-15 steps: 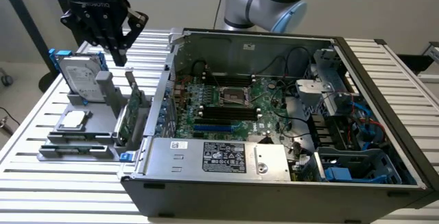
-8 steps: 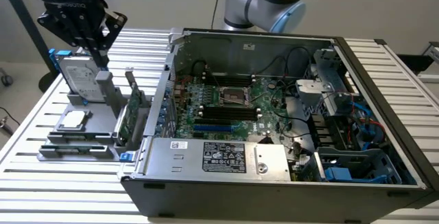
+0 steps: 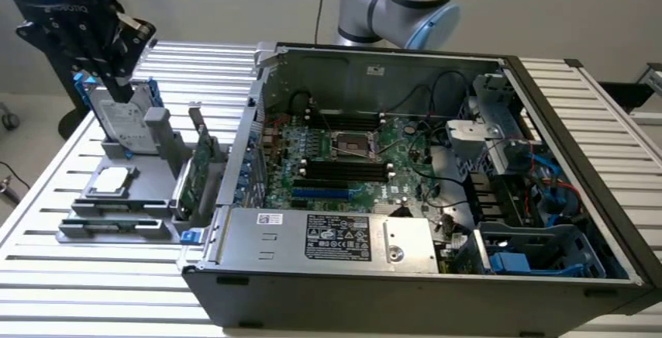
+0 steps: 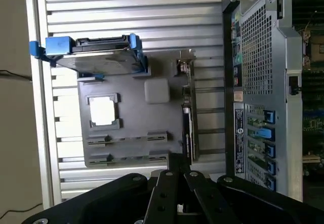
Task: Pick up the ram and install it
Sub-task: 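Reach for the ram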
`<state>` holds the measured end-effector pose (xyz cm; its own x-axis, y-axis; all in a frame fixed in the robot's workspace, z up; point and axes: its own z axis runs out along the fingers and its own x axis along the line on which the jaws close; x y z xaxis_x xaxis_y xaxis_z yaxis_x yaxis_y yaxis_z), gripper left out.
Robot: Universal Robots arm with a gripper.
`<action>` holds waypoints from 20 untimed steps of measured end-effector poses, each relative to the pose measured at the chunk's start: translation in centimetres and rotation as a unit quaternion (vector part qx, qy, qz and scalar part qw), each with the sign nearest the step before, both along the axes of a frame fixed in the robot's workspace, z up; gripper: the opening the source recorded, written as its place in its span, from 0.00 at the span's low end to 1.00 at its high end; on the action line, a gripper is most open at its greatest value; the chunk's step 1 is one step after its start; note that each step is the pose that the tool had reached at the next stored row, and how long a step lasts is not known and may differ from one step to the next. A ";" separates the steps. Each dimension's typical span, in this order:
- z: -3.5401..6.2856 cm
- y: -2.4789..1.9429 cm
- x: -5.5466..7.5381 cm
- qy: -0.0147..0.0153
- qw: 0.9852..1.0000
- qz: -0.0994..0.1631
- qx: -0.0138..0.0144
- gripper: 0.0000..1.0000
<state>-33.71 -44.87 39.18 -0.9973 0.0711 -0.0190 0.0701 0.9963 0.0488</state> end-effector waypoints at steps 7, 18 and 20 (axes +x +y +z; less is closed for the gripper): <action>-0.03 -0.28 -2.9 0.000 1.000 0.000 0.000 0.11; -0.18 -1.04 -5.2 0.002 1.000 0.005 0.000 0.11; -0.28 -1.06 -5.2 0.005 1.000 0.013 0.000 0.11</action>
<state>-38.91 -45.93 38.90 -0.9989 0.0455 -0.0089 0.0450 0.9978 0.0482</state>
